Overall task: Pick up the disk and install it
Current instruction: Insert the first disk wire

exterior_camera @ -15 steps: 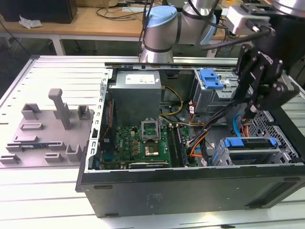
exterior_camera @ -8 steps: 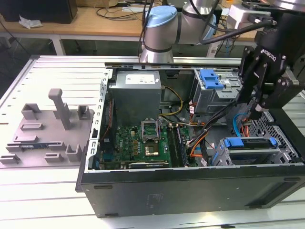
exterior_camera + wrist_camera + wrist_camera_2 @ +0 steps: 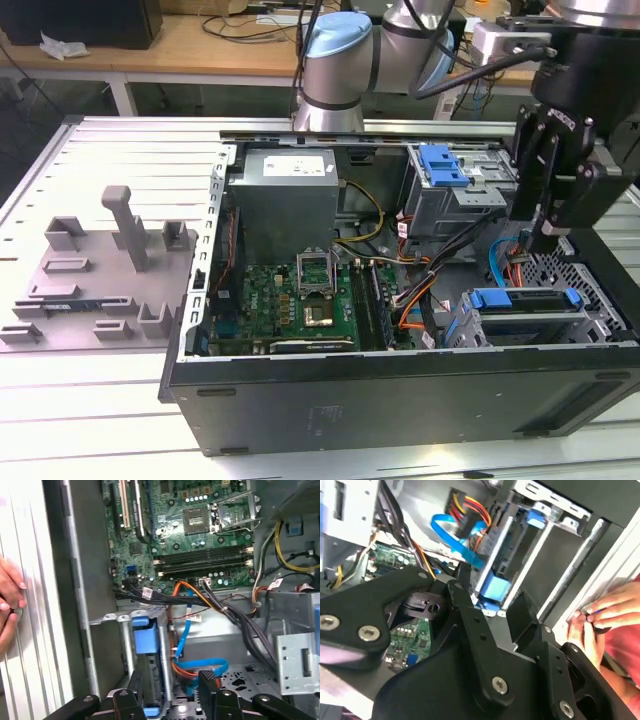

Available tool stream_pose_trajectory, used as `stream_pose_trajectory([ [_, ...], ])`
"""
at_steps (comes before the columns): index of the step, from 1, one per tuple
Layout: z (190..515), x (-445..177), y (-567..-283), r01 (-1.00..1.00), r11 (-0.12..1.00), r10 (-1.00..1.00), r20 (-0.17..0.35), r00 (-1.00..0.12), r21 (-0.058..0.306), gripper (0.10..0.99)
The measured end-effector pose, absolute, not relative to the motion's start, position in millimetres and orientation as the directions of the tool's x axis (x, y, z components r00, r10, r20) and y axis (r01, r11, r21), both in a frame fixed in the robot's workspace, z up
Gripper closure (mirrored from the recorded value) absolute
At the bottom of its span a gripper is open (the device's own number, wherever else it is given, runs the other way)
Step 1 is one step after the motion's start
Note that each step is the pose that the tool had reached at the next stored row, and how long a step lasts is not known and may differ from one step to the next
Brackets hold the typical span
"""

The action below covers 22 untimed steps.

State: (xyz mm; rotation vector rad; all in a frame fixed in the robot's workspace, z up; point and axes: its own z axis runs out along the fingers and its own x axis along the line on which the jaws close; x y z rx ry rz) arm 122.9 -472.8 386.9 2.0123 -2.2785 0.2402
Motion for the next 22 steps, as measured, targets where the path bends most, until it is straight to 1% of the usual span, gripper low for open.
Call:
stream_pose_trajectory([
  [3,386,123,-467,-0.992,0.114,-0.971,0.206,-0.122,-0.049,0.525],
  [4,386,124,-467,-0.993,0.113,-0.969,0.216,-0.118,-0.037,0.525],
  [5,385,126,-467,-0.994,0.111,-0.968,0.225,-0.11,-0.01,0.525],
  [6,384,131,-467,-0.994,0.106,-0.968,0.231,-0.101,0.009,0.525],
  [7,380,132,-467,-0.996,0.091,-0.969,0.233,-0.086,0.01,0.525],
  [8,380,132,-466,-0.996,0.085,-0.965,0.252,-0.08,0.008,0.525],
  [9,380,132,-466,-0.996,0.085,-0.963,0.257,-0.08,0.008,0.525],
  [12,379,133,-461,-0.996,0.085,-0.963,0.258,-0.08,0.008,0.525],
  [13,379,134,-454,-0.996,0.085,-0.963,0.258,-0.08,0.007,0.525],
  [16,378,142,-444,-0.996,0.085,-0.963,0.259,-0.08,0.007,0.525],
  [20,374,169,-443,-0.996,0.085,-0.963,0.259,-0.08,0.006,0.525],
  [22,373,169,-442,-0.996,0.087,-0.959,0.272,-0.084,0.0,0.525],
])
